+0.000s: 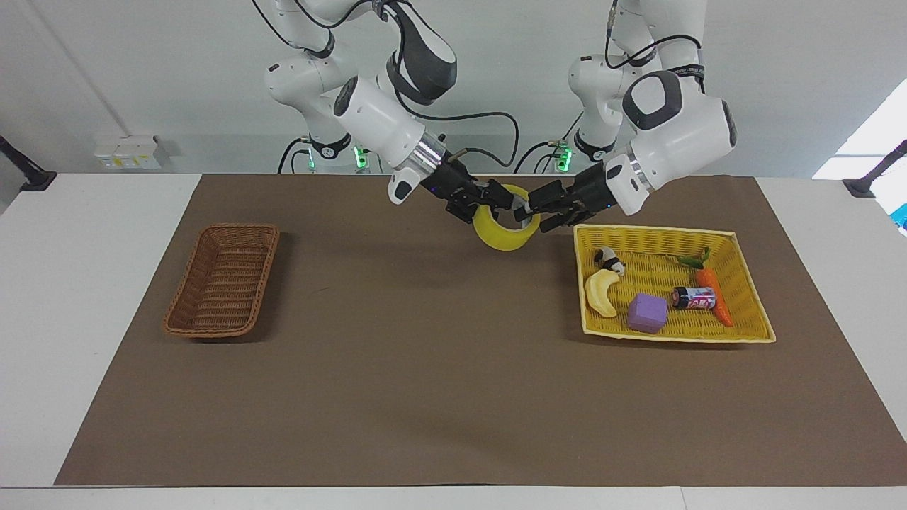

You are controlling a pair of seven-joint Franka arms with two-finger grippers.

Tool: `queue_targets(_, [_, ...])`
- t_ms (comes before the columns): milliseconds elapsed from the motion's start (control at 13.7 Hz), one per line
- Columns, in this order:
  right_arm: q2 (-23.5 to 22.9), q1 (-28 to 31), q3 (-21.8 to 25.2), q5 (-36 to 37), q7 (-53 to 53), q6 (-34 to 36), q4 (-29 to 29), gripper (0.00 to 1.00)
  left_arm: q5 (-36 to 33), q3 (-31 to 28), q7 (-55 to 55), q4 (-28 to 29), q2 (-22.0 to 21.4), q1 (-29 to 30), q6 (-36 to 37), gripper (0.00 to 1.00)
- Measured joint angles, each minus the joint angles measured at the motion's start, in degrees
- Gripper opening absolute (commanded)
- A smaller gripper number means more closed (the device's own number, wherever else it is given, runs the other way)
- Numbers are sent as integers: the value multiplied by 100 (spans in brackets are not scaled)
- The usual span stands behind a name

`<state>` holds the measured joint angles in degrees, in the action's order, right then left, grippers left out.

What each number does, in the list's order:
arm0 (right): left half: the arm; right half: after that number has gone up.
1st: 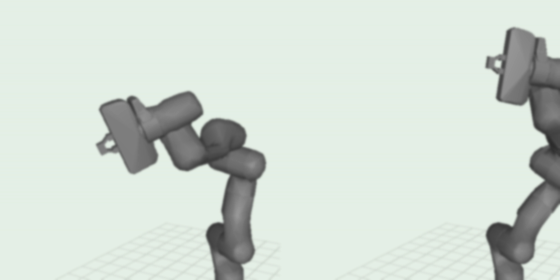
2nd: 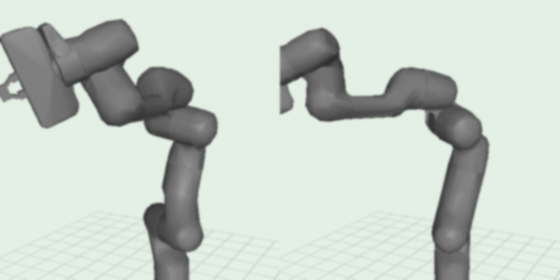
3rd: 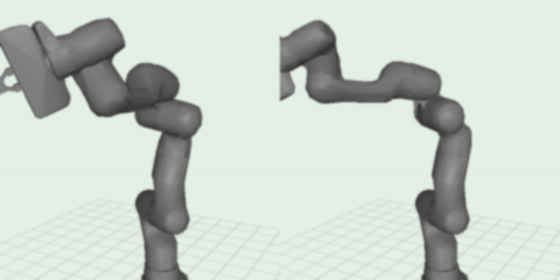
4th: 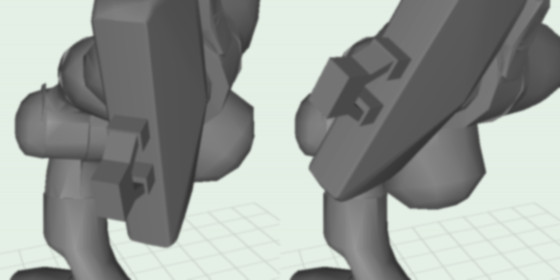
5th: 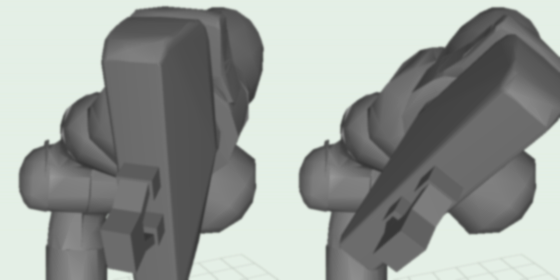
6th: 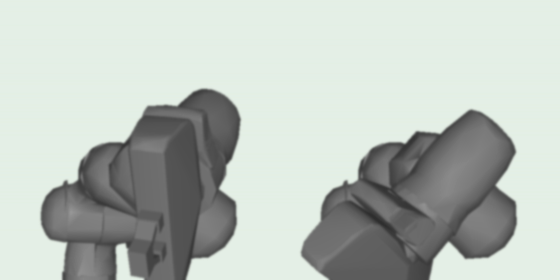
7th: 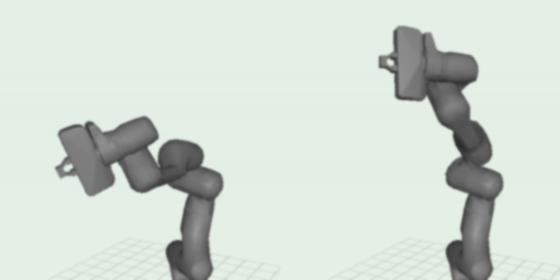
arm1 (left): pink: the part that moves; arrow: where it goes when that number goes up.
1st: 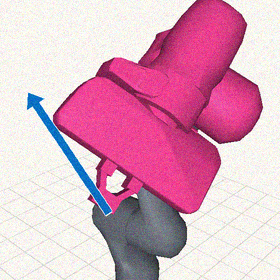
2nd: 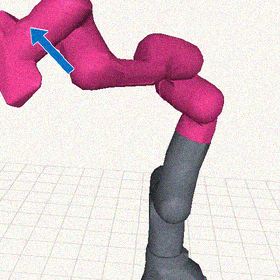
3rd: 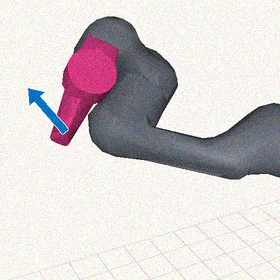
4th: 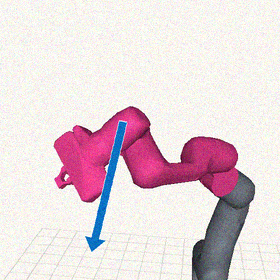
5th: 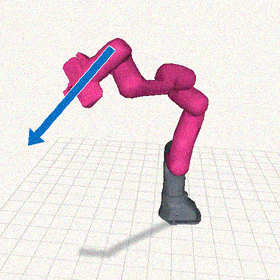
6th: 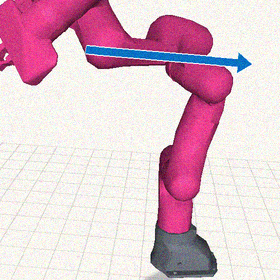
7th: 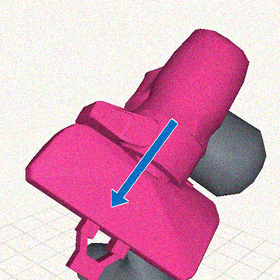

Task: Move tape to another basket
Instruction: 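Carry the tape to the wicker basket while the left gripper withdraws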

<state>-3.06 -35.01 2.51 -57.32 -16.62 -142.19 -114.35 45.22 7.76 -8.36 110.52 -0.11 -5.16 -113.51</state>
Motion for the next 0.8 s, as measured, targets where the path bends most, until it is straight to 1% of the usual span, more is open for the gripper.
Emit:
queue_targets(146, [63,107,17,2,0,71,5,0,-809,-7,-2,-84,-23,43,15,100])
queue_targets(220, [156,267,25,40,2,309,10,0,-1111,-9,-6,-111,-24,43,15,100])
queue_targets(293, [299,518,33,184,16,694,18,0,-1329,-20,-17,-122,-24,61,15,100])
queue_targets(366, [471,829,42,507,22,1184,30,0,-1453,-26,-18,-123,-24,162,16,100])
queue_targets(512, [909,1767,78,1363,284,2683,58,0,-1529,-51,-10,-123,-24,536,20,100])
queue_targets(659, [1194,3011,122,1783,1482,4114,55,0,-1536,-66,0,-123,-23,871,31,100])
queue_targets(732, [1243,3612,153,2088,2076,4511,54,0,-1555,-72,0,-125,-24,1030,36,100])
queue_targets(805, [1252,4143,186,2562,2556,4718,50,0,-1684,-77,13,-130,-28,1200,93,100])
